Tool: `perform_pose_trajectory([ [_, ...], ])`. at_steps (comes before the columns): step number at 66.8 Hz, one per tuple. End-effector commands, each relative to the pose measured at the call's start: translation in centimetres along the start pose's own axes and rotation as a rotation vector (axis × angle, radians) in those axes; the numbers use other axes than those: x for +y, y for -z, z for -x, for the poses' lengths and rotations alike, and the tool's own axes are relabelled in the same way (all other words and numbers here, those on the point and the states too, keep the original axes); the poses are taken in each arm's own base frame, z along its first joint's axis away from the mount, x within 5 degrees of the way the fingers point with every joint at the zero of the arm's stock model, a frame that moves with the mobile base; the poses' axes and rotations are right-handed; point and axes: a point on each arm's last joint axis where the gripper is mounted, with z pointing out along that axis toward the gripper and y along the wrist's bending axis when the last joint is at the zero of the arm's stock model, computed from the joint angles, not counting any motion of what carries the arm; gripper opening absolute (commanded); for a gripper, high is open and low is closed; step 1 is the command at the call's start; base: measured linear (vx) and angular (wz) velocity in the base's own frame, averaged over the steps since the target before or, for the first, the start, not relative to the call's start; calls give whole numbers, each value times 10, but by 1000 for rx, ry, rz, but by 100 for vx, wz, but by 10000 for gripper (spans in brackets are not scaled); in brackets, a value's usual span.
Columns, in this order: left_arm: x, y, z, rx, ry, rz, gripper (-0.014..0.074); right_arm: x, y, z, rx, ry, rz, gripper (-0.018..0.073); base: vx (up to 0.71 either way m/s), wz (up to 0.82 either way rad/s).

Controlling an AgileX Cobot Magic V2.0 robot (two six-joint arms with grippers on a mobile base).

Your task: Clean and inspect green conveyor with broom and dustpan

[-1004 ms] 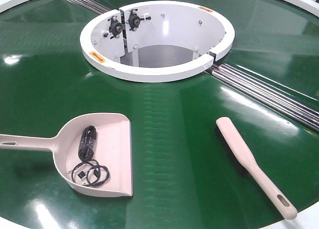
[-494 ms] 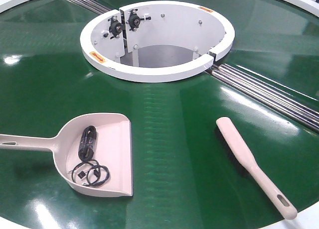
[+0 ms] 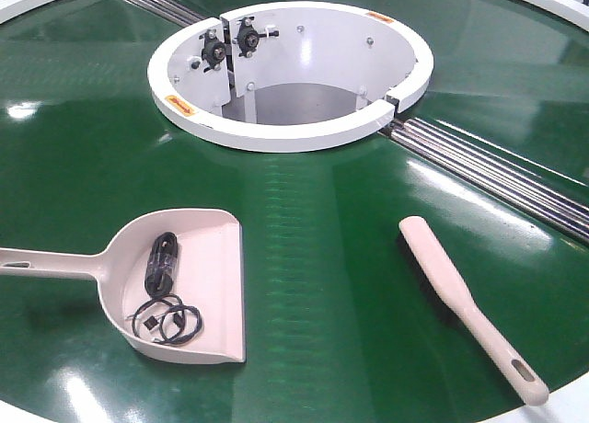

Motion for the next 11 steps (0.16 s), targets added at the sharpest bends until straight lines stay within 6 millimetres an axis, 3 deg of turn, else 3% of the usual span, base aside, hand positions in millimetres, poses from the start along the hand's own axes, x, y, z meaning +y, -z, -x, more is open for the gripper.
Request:
perform_pose_trajectory([
  [1, 0, 1, 5, -81, 17, -2, -6, -1, 1, 7, -87, 2, -15, -8, 0, 0],
  [11, 0, 1, 5, -81, 17, -2, -6, -1, 1, 7, -87, 2, -15, -8, 0, 0],
])
